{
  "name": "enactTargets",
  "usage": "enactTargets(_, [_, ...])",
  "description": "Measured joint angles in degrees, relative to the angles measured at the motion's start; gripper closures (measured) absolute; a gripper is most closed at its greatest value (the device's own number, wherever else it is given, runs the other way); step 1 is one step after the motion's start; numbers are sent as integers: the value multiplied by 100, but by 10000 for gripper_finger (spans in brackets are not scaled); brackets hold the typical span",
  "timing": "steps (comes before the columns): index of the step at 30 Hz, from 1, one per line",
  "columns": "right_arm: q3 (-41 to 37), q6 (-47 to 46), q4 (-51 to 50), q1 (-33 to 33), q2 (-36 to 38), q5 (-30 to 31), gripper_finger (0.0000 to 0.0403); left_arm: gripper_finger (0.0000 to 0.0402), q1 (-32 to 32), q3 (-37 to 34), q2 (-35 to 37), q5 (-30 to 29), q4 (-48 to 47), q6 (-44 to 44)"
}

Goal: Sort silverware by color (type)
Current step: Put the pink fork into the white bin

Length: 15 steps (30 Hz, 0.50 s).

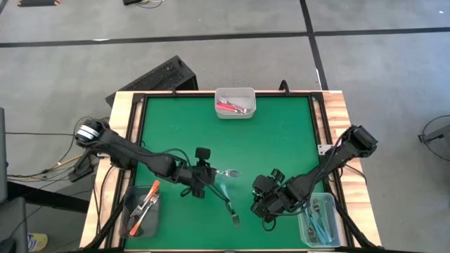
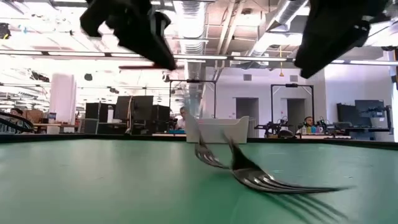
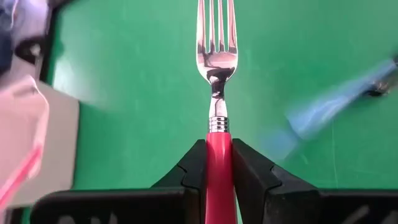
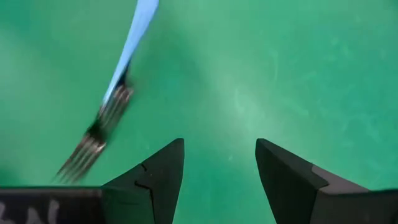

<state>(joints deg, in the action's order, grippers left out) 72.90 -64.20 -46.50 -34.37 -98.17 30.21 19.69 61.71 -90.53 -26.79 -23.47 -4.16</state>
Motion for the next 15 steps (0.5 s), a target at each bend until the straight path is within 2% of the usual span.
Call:
enactTargets(4, [0,379,-123,146,0,294,179,362,-358,1,282,373,-2,-492])
enactTargets(7, [0,452,-430,311,0,296,179,362,-779,1,287,352,42,-1009])
enactTargets(11, [0,436,-943,500,0,307,179,363,-1670,1,144,394,405,-1974])
enactTargets(15, [0,430,-1207,666,0,320,179,361,-2736,-2,-28,913,1310,-2943])
